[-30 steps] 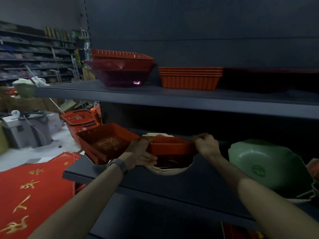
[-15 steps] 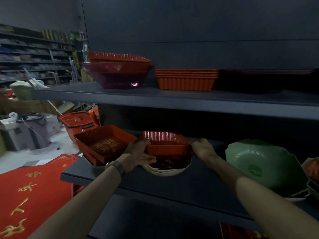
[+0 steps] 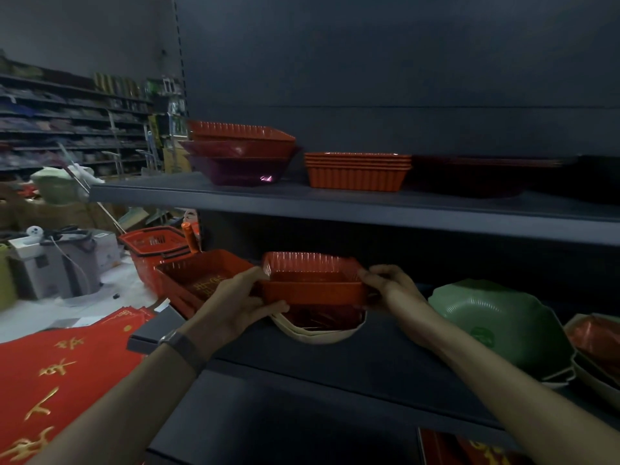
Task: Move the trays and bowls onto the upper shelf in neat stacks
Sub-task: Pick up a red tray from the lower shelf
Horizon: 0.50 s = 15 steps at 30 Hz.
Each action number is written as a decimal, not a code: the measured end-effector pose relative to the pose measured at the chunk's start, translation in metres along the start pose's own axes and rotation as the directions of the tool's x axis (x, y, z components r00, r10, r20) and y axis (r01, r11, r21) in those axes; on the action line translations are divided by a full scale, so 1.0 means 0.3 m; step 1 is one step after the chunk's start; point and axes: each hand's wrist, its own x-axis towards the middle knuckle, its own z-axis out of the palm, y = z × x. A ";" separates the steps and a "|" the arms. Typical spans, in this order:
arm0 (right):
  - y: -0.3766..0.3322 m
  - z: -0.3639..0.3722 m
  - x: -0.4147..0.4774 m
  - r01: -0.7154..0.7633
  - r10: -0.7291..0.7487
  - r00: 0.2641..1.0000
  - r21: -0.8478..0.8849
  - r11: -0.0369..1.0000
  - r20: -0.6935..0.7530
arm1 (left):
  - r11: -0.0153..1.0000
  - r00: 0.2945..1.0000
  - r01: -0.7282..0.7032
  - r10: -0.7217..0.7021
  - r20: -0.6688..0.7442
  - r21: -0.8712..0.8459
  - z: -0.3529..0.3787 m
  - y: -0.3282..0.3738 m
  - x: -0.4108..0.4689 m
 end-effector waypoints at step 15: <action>-0.148 0.058 -0.366 -0.012 -0.015 0.966 0.102 0.995 0.259 | 0.956 0.965 -0.244 0.256 -0.054 0.166 -0.127 0.077 -0.422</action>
